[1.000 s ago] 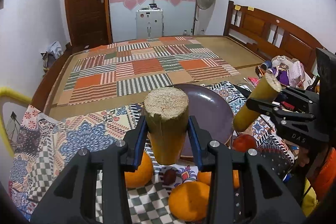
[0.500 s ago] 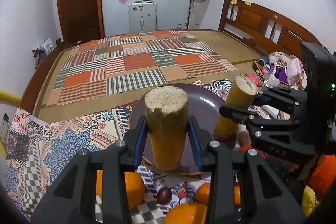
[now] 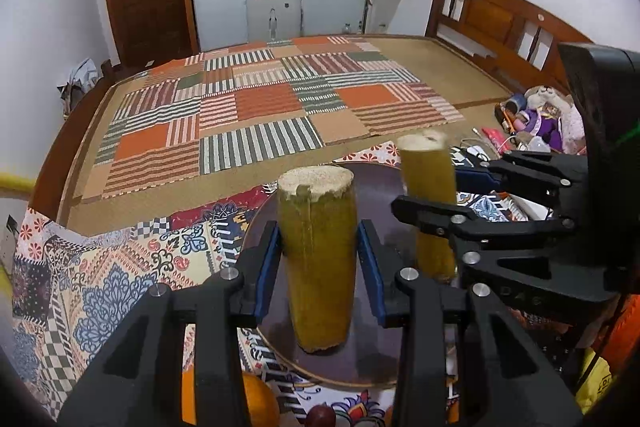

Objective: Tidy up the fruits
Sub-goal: 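Lift both corn cobs and lower them side by side onto the purple plate, then open both grippers and withdraw from the plate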

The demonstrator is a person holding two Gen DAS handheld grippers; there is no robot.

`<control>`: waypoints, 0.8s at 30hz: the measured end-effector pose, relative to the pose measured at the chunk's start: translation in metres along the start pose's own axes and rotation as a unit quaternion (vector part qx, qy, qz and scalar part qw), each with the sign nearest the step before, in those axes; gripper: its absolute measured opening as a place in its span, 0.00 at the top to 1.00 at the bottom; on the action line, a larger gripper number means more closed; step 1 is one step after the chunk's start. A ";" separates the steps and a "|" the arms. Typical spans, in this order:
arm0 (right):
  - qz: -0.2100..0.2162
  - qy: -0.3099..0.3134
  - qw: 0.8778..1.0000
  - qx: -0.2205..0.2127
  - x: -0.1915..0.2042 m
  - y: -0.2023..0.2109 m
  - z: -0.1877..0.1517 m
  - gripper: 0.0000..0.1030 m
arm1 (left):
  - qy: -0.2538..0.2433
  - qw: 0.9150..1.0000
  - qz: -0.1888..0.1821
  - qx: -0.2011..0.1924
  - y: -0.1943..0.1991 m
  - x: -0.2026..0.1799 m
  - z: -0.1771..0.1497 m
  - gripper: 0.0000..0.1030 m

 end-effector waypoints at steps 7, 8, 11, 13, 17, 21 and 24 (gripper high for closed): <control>-0.021 0.009 1.000 0.007 -0.006 -0.005 -0.006 0.66 | 0.012 1.000 -0.008 0.013 -0.013 0.004 0.003 0.62; -0.020 0.010 1.000 0.005 -0.006 -0.003 -0.005 0.66 | 0.015 1.000 -0.009 0.014 -0.015 0.005 0.003 0.62; -0.017 0.008 1.000 0.008 -0.008 0.000 -0.004 0.65 | 0.026 0.999 -0.014 0.019 -0.021 0.009 0.004 0.62; -0.018 0.007 1.000 0.008 -0.009 0.003 -0.005 0.65 | 0.029 0.999 -0.015 0.023 -0.024 0.010 0.004 0.62; -0.026 0.008 1.000 -0.005 -0.014 0.010 -0.007 0.65 | 0.018 0.999 -0.009 0.025 -0.023 0.008 0.004 0.63; -0.037 0.014 0.999 -0.023 -0.016 0.021 -0.008 0.64 | 0.020 0.999 -0.007 0.028 -0.021 0.007 0.003 0.62; -0.038 0.014 0.999 -0.030 -0.017 0.028 -0.008 0.64 | 0.022 0.999 -0.006 0.025 -0.016 0.008 0.001 0.62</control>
Point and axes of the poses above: each gripper's, at about its wrist camera, not at the fingertips, and y roughly against the way its jaws point, x to its left, z to its top, the point moved 8 cm from there along -y, roughly the way its jaws point, and after that the axes turned 14 degrees about -y, right-handed, at the moved point
